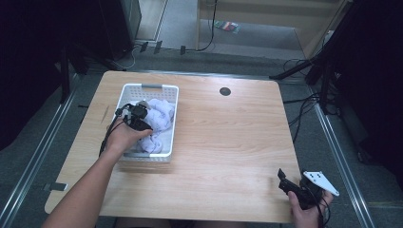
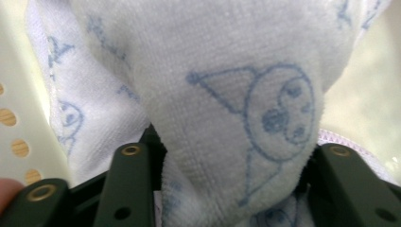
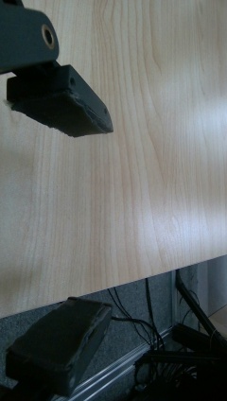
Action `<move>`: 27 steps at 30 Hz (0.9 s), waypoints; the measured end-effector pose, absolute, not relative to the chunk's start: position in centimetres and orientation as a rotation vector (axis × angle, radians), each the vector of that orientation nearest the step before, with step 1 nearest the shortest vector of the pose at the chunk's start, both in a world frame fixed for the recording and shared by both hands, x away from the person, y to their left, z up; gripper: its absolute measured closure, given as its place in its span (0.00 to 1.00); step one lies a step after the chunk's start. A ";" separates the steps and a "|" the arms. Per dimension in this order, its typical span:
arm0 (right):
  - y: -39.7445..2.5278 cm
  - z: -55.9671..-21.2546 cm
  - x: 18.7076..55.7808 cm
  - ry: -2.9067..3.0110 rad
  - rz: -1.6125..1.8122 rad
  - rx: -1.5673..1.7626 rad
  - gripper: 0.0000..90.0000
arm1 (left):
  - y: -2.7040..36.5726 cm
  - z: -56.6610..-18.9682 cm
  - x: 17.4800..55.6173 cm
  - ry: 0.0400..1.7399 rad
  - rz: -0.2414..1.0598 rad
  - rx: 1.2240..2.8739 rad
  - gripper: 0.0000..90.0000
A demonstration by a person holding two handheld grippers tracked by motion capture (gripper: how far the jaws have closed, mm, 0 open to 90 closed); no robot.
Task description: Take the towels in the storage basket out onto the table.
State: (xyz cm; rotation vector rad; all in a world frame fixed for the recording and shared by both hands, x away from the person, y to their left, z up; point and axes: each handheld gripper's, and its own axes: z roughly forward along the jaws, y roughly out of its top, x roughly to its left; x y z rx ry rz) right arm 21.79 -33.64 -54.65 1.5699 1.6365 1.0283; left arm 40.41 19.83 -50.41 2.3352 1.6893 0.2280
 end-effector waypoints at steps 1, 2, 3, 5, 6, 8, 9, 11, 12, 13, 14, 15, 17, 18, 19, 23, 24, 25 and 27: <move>-33.6 -54.7 21.8 1.637 1.029 1.570 0.14 | 19.8 -50.4 40.4 1.688 0.229 2.335 0.61; -33.6 -54.6 21.8 1.638 1.028 1.571 0.14 | 19.9 -50.4 40.4 1.686 0.224 2.330 0.61; -33.6 -54.6 21.8 1.638 1.028 1.574 0.14 | 20.0 -50.3 40.4 1.694 0.215 2.326 0.61; -33.6 -54.6 21.8 1.640 1.026 1.573 0.14 | 19.9 -50.4 40.4 1.687 0.224 2.328 0.62; -33.6 -54.6 21.8 1.639 1.028 1.571 0.14 | 20.0 -50.3 40.4 1.683 0.214 2.331 0.62; -33.6 -54.6 21.8 1.639 1.028 1.572 0.14 | 20.0 -50.3 40.3 1.662 0.219 2.343 0.62; -33.6 -54.6 21.8 1.639 1.028 1.571 0.14 | 20.0 -50.3 40.3 1.653 0.222 2.348 0.62; -33.6 -54.6 21.8 1.640 1.030 1.573 0.14 | 20.1 -50.2 40.3 1.656 0.217 2.336 0.63; -33.7 -54.6 21.8 1.640 1.031 1.573 0.14 | 20.2 -50.2 40.3 1.656 0.197 2.333 0.64; -33.7 -54.6 21.8 1.640 1.030 1.574 0.14 | 20.4 -50.1 40.4 1.660 0.186 2.323 0.65; -33.7 -54.6 21.8 1.640 1.029 1.575 0.14 | 20.4 -50.1 40.4 1.663 0.187 2.311 0.66; -33.7 -54.6 21.8 1.640 1.030 1.575 0.14 | 20.5 -50.0 40.4 1.664 0.179 2.309 0.66; -33.7 -54.6 21.8 1.640 1.030 1.575 0.14 | 20.4 -49.9 40.3 1.669 0.190 2.300 0.67; -33.7 -54.6 21.8 1.640 1.030 1.575 0.14 | 20.5 -49.8 40.3 1.671 0.178 2.300 0.68; -33.7 -54.6 21.8 1.640 1.030 1.575 0.14 | 20.5 -49.7 40.3 1.670 0.170 2.299 0.68; -33.7 -54.6 21.8 1.640 1.030 1.575 0.14 | 20.5 -49.5 40.3 1.669 0.158 2.295 0.69; -33.7 -54.6 21.8 1.639 1.032 1.574 0.14 | 20.5 -49.4 40.3 1.668 0.159 2.288 0.69; -33.7 -54.6 21.8 1.641 1.030 1.574 0.14 | 20.6 -49.2 40.3 1.666 0.158 2.286 0.69; -33.7 -54.6 21.8 1.639 1.029 1.576 0.14 | 20.6 -48.7 40.4 1.658 0.163 2.283 0.69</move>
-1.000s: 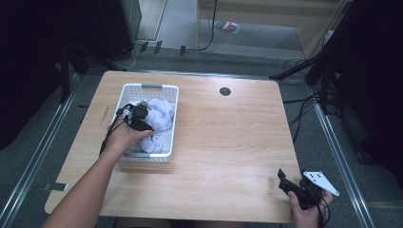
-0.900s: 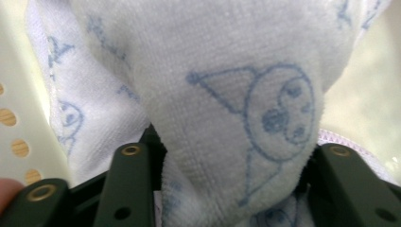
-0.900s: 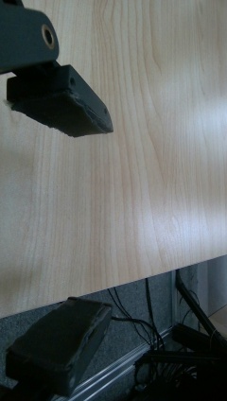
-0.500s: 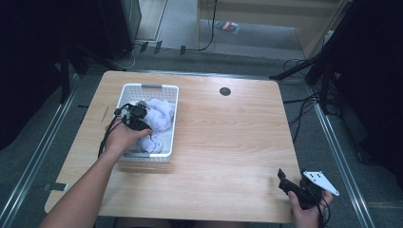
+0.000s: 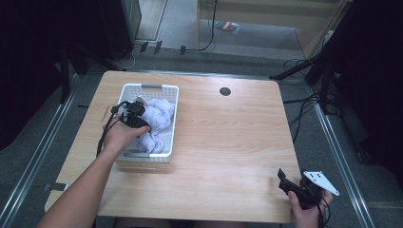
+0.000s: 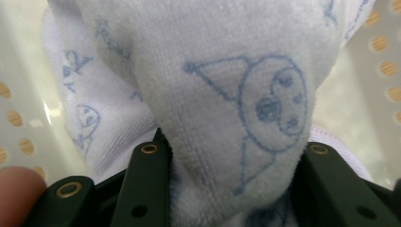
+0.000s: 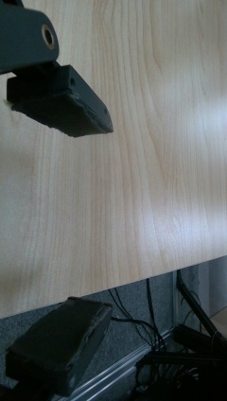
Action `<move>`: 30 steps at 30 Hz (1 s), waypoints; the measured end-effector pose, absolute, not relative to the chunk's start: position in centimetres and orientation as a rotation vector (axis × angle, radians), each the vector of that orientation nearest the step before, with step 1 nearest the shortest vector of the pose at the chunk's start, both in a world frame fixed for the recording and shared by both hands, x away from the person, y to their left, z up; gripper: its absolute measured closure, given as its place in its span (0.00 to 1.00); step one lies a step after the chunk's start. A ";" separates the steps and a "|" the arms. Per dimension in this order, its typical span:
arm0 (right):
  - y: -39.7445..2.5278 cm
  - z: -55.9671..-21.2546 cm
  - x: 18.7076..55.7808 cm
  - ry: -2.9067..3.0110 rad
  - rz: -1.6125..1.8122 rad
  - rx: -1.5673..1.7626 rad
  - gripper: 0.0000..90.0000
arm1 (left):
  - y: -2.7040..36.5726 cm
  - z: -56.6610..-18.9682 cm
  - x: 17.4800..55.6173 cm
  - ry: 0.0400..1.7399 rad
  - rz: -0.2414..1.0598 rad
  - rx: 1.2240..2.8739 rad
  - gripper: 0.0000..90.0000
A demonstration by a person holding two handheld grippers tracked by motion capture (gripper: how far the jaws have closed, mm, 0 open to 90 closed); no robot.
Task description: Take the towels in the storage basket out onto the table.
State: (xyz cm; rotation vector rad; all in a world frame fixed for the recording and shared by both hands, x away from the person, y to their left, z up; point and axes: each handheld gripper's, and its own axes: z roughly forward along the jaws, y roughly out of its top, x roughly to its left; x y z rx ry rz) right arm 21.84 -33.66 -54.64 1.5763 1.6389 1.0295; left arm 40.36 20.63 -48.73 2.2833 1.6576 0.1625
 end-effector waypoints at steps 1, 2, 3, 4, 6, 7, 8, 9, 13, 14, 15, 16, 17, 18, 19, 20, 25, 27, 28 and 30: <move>-33.7 -54.6 21.8 1.638 1.030 1.577 0.14 | 20.7 -48.4 40.3 1.655 0.163 2.278 0.69; -33.7 -54.6 21.8 1.639 1.029 1.576 0.14 | 20.7 -48.2 40.3 1.652 0.181 2.274 0.69; -33.7 -54.6 21.8 1.639 1.028 1.577 0.14 | 20.8 -47.9 40.3 1.650 0.188 2.269 0.69; -33.7 -54.6 21.8 1.639 1.028 1.577 0.14 | 20.9 -47.5 40.3 1.649 0.185 2.268 0.70; -33.7 -54.6 21.8 1.639 1.027 1.576 0.14 | 21.0 -47.0 40.2 1.647 0.199 2.263 0.69; -33.7 -54.6 21.8 1.638 1.026 1.577 0.14 | 21.0 -46.6 40.2 1.646 0.207 2.261 0.69; -33.7 -54.6 21.8 1.639 1.027 1.577 0.14 | 21.1 -46.3 40.1 1.637 0.214 2.259 0.69; -33.7 -54.6 21.9 1.639 1.027 1.576 0.14 | 21.1 -46.0 40.1 1.637 0.217 2.255 0.69; -33.7 -54.6 21.8 1.638 1.027 1.575 0.14 | 21.2 -44.7 40.0 1.609 0.214 2.258 0.69; -33.6 -54.6 21.8 1.638 1.027 1.576 0.14 | 21.1 -44.5 39.9 1.607 0.221 2.253 0.69; -33.6 -54.6 21.8 1.638 1.028 1.576 0.14 | 21.2 -44.1 39.9 1.604 0.233 2.249 0.69; -33.7 -54.6 21.8 1.638 1.028 1.576 0.14 | 21.2 -43.8 39.9 1.604 0.234 2.240 0.69; -33.7 -54.6 21.8 1.638 1.028 1.576 0.14 | 21.3 -43.3 39.8 1.598 0.237 2.238 0.69; -33.6 -54.6 21.8 1.638 1.028 1.576 0.14 | 21.3 -43.0 39.8 1.595 0.248 2.238 0.69; -33.7 -54.6 21.8 1.638 1.027 1.575 0.14 | 21.4 -42.7 39.8 1.593 0.252 2.241 0.69; -33.6 -54.6 21.8 1.638 1.027 1.576 0.14 | 21.5 -42.3 39.8 1.591 0.255 2.242 0.69; -33.6 -54.6 21.8 1.637 1.026 1.576 0.14 | 21.8 -40.8 39.6 1.585 0.280 2.221 0.69; -33.6 -54.6 21.8 1.637 1.025 1.576 0.14 | 22.0 -40.0 39.6 1.572 0.298 2.227 0.69; -33.6 -54.6 21.8 1.637 1.024 1.575 0.14 | 22.0 -39.6 39.6 1.571 0.304 2.222 0.69; -33.6 -54.6 21.8 1.637 1.024 1.576 0.14 | 22.0 -38.9 39.5 1.563 0.306 2.214 0.69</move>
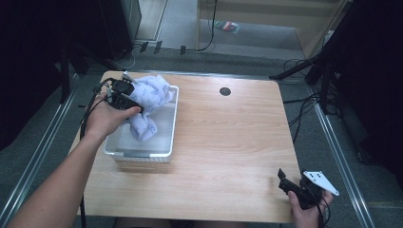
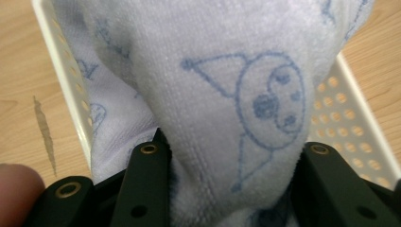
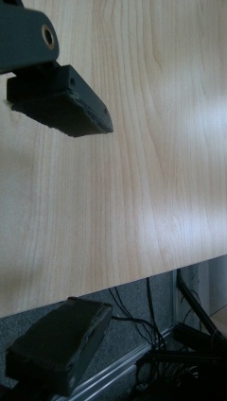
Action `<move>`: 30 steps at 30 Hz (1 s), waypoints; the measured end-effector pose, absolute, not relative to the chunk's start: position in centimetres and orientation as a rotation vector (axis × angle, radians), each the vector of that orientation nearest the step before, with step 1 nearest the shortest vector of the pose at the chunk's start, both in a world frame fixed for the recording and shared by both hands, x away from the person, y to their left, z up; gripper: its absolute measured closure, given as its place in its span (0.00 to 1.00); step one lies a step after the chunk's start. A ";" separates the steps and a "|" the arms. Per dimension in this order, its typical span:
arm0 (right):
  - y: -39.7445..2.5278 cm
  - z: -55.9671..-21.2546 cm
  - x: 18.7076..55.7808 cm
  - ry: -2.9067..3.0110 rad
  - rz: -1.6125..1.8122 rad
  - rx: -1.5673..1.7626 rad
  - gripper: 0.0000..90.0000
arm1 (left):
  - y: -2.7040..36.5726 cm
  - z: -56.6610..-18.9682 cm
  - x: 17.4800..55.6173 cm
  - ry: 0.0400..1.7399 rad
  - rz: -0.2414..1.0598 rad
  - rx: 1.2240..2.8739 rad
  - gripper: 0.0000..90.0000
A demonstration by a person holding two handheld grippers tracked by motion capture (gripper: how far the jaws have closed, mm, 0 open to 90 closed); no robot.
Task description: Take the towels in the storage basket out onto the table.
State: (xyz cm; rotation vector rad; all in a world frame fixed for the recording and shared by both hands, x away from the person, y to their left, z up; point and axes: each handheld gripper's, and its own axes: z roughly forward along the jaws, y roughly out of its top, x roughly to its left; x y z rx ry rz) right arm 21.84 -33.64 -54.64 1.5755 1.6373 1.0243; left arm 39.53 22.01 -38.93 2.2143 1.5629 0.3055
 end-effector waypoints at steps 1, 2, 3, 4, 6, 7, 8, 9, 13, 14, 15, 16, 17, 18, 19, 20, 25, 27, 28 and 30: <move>-33.6 -54.6 21.8 1.637 1.024 1.575 0.14 | 22.0 -38.5 39.5 1.560 0.306 2.207 0.69; -33.6 -54.6 21.8 1.636 1.024 1.577 0.14 | 21.9 -38.1 39.5 1.556 0.311 2.200 0.69; -33.6 -54.6 21.8 1.636 1.024 1.576 0.14 | 21.8 -37.8 39.5 1.549 0.320 2.199 0.69; -33.6 -54.6 21.8 1.636 1.024 1.577 0.14 | 21.7 -37.4 39.5 1.540 0.318 2.202 0.69; -33.6 -54.6 21.8 1.637 1.024 1.576 0.14 | 21.4 -36.6 39.5 1.528 0.320 2.202 0.69; -33.6 -54.6 21.8 1.637 1.024 1.576 0.14 | 21.2 -36.3 39.5 1.519 0.328 2.200 0.69; -33.6 -54.6 21.8 1.637 1.024 1.575 0.14 | 21.0 -35.9 39.5 1.509 0.331 2.208 0.69; -33.6 -54.6 21.8 1.637 1.024 1.574 0.14 | 20.8 -35.7 39.5 1.503 0.334 2.204 0.69; -33.6 -54.6 21.8 1.636 1.024 1.576 0.14 | 20.0 -34.7 39.6 1.484 0.346 2.206 0.69; -33.6 -54.6 21.8 1.636 1.024 1.576 0.14 | 19.9 -34.6 39.6 1.481 0.349 2.204 0.69; -33.6 -54.6 21.8 1.636 1.024 1.575 0.14 | 19.7 -34.3 39.7 1.482 0.346 2.205 0.69; -33.6 -54.6 21.8 1.637 1.024 1.575 0.14 | 19.6 -34.2 39.7 1.480 0.345 2.204 0.69; -33.6 -54.6 21.8 1.637 1.024 1.574 0.14 | 19.4 -34.0 39.8 1.471 0.348 2.209 0.69; -33.6 -54.6 21.8 1.637 1.024 1.574 0.14 | 19.2 -33.7 39.8 1.465 0.345 2.216 0.69; -33.6 -54.6 21.8 1.638 1.023 1.574 0.14 | 19.0 -33.6 39.8 1.462 0.351 2.213 0.69; -33.6 -54.6 21.8 1.638 1.023 1.573 0.14 | 18.9 -33.4 39.9 1.455 0.350 2.216 0.68; -33.6 -54.6 21.8 1.638 1.022 1.572 0.14 | 17.7 -32.6 39.9 1.424 0.349 2.225 0.68; -33.6 -54.6 21.8 1.641 1.020 1.569 0.14 | 17.3 -32.4 39.9 1.418 0.354 2.220 0.68; -33.6 -54.6 21.8 1.640 1.020 1.569 0.14 | 17.0 -32.3 39.9 1.408 0.354 2.225 0.68; -33.6 -54.6 21.8 1.640 1.020 1.568 0.14 | 16.4 -32.1 40.0 1.400 0.350 2.229 0.68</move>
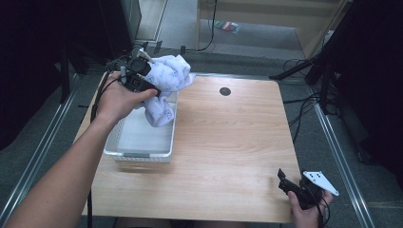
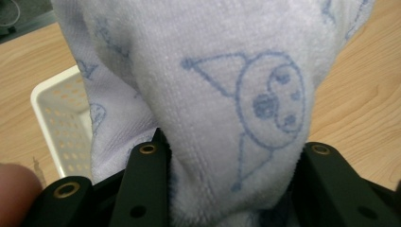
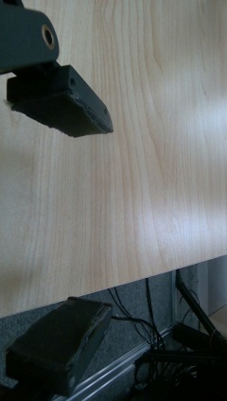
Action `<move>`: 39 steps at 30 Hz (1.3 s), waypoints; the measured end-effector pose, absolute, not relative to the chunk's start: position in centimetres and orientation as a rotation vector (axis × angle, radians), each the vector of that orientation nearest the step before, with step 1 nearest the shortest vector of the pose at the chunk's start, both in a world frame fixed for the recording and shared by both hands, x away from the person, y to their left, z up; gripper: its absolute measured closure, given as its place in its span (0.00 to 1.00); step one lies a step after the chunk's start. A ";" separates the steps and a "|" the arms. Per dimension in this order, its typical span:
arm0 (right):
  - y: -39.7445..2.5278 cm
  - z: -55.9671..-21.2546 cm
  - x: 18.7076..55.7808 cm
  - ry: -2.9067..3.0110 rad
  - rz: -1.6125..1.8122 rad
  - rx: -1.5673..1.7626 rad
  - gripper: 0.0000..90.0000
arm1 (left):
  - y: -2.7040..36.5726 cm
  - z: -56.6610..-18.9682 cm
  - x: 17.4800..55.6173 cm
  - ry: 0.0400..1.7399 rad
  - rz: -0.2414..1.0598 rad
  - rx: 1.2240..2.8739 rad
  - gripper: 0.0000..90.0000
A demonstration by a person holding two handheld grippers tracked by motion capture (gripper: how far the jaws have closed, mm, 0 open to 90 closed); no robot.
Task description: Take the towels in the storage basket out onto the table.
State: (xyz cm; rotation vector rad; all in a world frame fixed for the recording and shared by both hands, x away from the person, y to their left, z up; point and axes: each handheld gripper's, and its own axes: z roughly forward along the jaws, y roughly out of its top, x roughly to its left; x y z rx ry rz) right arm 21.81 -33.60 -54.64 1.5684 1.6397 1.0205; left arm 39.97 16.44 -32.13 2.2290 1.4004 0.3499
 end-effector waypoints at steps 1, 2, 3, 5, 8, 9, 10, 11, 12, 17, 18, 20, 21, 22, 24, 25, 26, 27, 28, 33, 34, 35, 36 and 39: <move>-33.6 -54.6 21.8 1.640 1.021 1.571 0.14 | 16.2 -32.1 40.0 1.396 0.351 2.230 0.68; -33.6 -54.6 21.8 1.639 1.021 1.571 0.14 | 16.0 -32.1 40.0 1.389 0.348 2.230 0.68; -33.6 -54.6 21.8 1.640 1.020 1.571 0.14 | 15.7 -32.1 40.0 1.383 0.349 2.232 0.68; -33.6 -54.6 21.8 1.640 1.020 1.572 0.14 | 15.0 -32.1 40.1 1.373 0.344 2.237 0.68; -33.6 -54.6 21.8 1.640 1.019 1.570 0.14 | 14.2 -32.1 40.1 1.353 0.337 2.246 0.68; -33.6 -54.6 21.8 1.640 1.020 1.569 0.14 | 13.9 -32.1 40.1 1.347 0.330 2.251 0.68; -33.6 -54.6 21.8 1.640 1.019 1.568 0.14 | 13.5 -32.1 40.1 1.339 0.332 2.250 0.68; -33.6 -54.6 21.8 1.640 1.020 1.569 0.14 | 13.3 -32.1 40.1 1.340 0.330 2.248 0.68; -33.6 -54.6 21.8 1.640 1.020 1.569 0.14 | 13.0 -32.2 40.2 1.337 0.327 2.249 0.68; -33.5 -54.6 21.8 1.640 1.020 1.570 0.14 | 11.3 -32.5 40.3 1.312 0.306 2.255 0.68; -33.5 -54.6 21.8 1.640 1.021 1.566 0.14 | 11.1 -32.6 40.3 1.310 0.302 2.256 0.68; -33.5 -54.6 21.8 1.640 1.021 1.565 0.14 | 10.4 -32.8 40.3 1.300 0.291 2.261 0.68; -33.5 -54.6 21.8 1.640 1.027 1.564 0.14 | 10.2 -32.9 40.3 1.297 0.290 2.265 0.68; -33.5 -54.6 21.8 1.641 1.026 1.562 0.14 | 9.9 -33.0 40.4 1.291 0.286 2.270 0.68; -33.5 -54.6 21.8 1.642 1.026 1.559 0.14 | 9.4 -33.2 40.4 1.287 0.280 2.273 0.68; -33.5 -54.6 21.8 1.642 1.027 1.561 0.14 | 9.2 -33.3 40.4 1.283 0.276 2.275 0.68; -33.5 -54.6 21.8 1.641 1.027 1.561 0.14 | 9.0 -33.4 40.5 1.281 0.274 2.277 0.68; -33.5 -54.6 21.8 1.640 1.029 1.560 0.14 | 8.8 -33.5 40.5 1.279 0.277 2.278 0.68; -33.5 -54.6 21.8 1.640 1.030 1.560 0.14 | 8.6 -33.6 40.5 1.275 0.278 2.275 0.68; -33.4 -54.6 21.7 1.641 1.032 1.560 0.14 | 7.5 -34.1 40.6 1.257 0.258 2.288 0.68; -33.4 -54.6 21.7 1.641 1.031 1.560 0.14 | 7.3 -34.3 40.6 1.256 0.256 2.287 0.68; -33.4 -54.6 21.7 1.642 1.030 1.553 0.14 | 7.1 -34.5 40.7 1.246 0.248 2.301 0.68; -33.4 -54.6 21.7 1.642 1.030 1.552 0.14 | 6.9 -34.6 40.7 1.250 0.247 2.299 0.67; -33.4 -54.6 21.7 1.642 1.031 1.552 0.14 | 6.2 -35.1 40.7 1.248 0.232 2.306 0.67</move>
